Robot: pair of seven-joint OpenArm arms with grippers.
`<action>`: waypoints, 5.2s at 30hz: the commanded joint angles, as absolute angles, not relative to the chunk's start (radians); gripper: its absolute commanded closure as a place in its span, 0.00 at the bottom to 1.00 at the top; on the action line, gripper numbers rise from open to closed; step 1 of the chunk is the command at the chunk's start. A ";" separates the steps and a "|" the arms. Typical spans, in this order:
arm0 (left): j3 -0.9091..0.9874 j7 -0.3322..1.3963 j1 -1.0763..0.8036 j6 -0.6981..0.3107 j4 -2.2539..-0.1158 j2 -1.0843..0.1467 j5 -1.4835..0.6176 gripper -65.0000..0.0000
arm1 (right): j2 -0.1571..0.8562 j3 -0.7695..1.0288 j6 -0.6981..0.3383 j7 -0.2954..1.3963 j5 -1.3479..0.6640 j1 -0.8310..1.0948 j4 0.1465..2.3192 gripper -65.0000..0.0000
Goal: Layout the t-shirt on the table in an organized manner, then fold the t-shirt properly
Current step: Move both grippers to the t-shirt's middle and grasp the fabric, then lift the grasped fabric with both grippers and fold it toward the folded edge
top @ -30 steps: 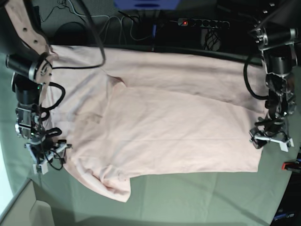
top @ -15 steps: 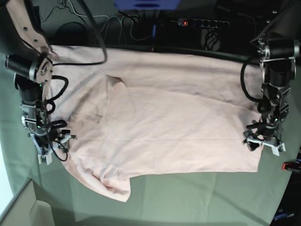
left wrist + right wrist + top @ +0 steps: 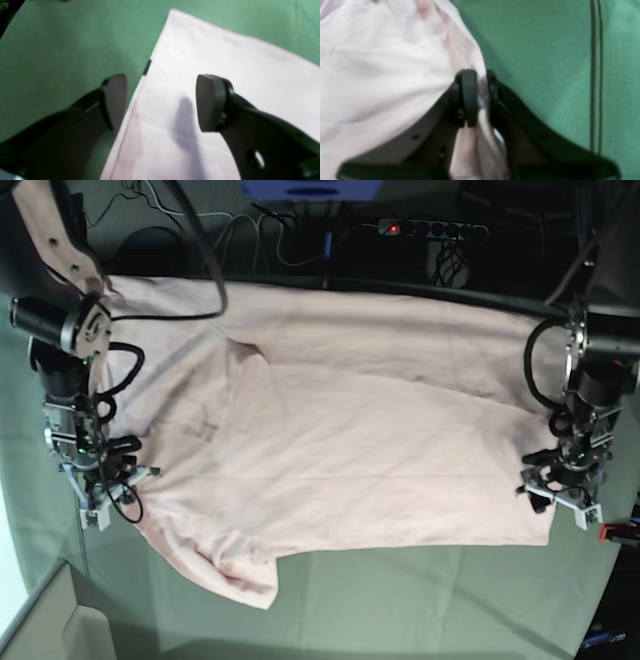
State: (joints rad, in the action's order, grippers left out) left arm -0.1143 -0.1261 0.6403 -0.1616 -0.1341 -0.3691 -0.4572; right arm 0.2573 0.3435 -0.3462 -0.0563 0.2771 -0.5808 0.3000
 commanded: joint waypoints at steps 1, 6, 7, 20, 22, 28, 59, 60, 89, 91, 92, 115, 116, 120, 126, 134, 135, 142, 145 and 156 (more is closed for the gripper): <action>-0.117 -0.160 0.670 -0.163 -0.143 -0.386 -0.461 0.35 | 0.269 0.343 -0.348 -0.065 0.274 -0.605 0.309 0.94; -0.124 -0.163 0.653 -0.163 -0.136 -0.403 -0.461 0.35 | 0.271 0.343 -0.348 -0.065 0.274 -0.605 0.309 0.94; -0.124 -0.163 0.648 -0.163 -0.136 -0.404 -0.461 0.35 | 0.271 0.343 -0.348 -0.065 0.274 -0.605 0.309 0.94; -0.122 -0.166 0.584 -0.163 -0.145 -0.398 -0.463 0.38 | 0.271 0.343 -0.348 -0.065 0.274 -0.605 0.309 0.94; -0.119 -0.166 0.584 -0.163 -0.145 -0.398 -0.463 0.51 | 0.271 0.343 -0.348 -0.065 0.274 -0.605 0.309 0.94; -0.116 -0.166 0.590 -0.163 -0.145 -0.398 -0.467 1.00 | 0.269 0.343 -0.348 -0.065 0.274 -0.605 0.309 0.94; 0.268 0.088 0.226 -0.165 -0.923 -0.412 -0.463 1.00 | 0.234 0.352 -0.607 0.174 -0.007 -0.185 1.148 0.95; 0.271 0.090 0.216 -0.166 -0.934 -0.412 -0.463 1.00 | 0.234 0.352 -0.607 0.182 -0.028 -0.157 1.184 0.95; 0.271 0.088 0.202 -0.166 -0.934 -0.409 -0.463 1.00 | 0.312 0.343 -0.601 0.015 0.127 -0.593 0.344 0.41; 0.271 0.088 0.202 -0.168 -0.934 -0.409 -0.463 1.00 | 0.308 0.341 -0.579 0.015 0.127 -0.593 0.329 0.45; 0.271 0.088 0.202 -0.168 -0.934 -0.409 -0.463 1.00 | 0.308 0.341 -0.561 0.015 0.127 -0.593 0.329 0.51; 0.275 0.091 0.193 -0.173 -0.946 -0.409 -0.469 1.00 | 0.303 0.404 -0.611 0.024 0.120 -0.432 0.576 1.00; 0.275 0.091 0.193 -0.173 -0.946 -0.409 -0.469 1.00 | 0.292 0.404 -0.613 0.024 0.120 -0.401 0.634 1.00; 0.275 0.091 0.193 -0.173 -0.946 -0.409 -0.470 1.00 | 0.249 0.404 -0.615 0.024 0.119 -0.283 0.849 1.00; 0.277 0.090 0.170 -0.173 -0.978 -0.409 -0.470 1.00 | 0.200 0.406 -0.665 0.130 0.119 -0.177 1.115 1.00; 0.278 0.088 0.054 -0.166 -1.122 -0.409 -0.470 1.00 | 0.128 0.464 -0.698 0.354 0.107 -0.062 1.417 1.00; 0.278 0.087 0.042 -0.166 -1.127 -0.409 -0.470 1.00 | 0.128 0.464 -0.698 0.377 0.107 -0.047 1.443 1.00; 0.298 0.085 -0.019 -0.174 -1.124 -0.409 -0.470 1.00 | 0.133 0.464 -0.698 0.398 0.108 0.051 1.483 1.00; 0.349 0.085 -0.022 -0.176 -1.119 -0.380 -0.470 1.00 | 0.133 0.464 -0.698 0.398 0.110 0.076 1.481 1.00; 0.435 0.093 -0.024 -0.177 -1.119 -0.351 -0.470 1.00 | 0.133 0.464 -0.698 0.397 0.105 0.145 1.488 1.00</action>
State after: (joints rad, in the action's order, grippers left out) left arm 0.4248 0.1242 -0.0357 -0.1802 -1.1049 -0.3325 -0.4648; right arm 0.1188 0.4599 -0.6991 0.4137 0.1184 0.1459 1.4673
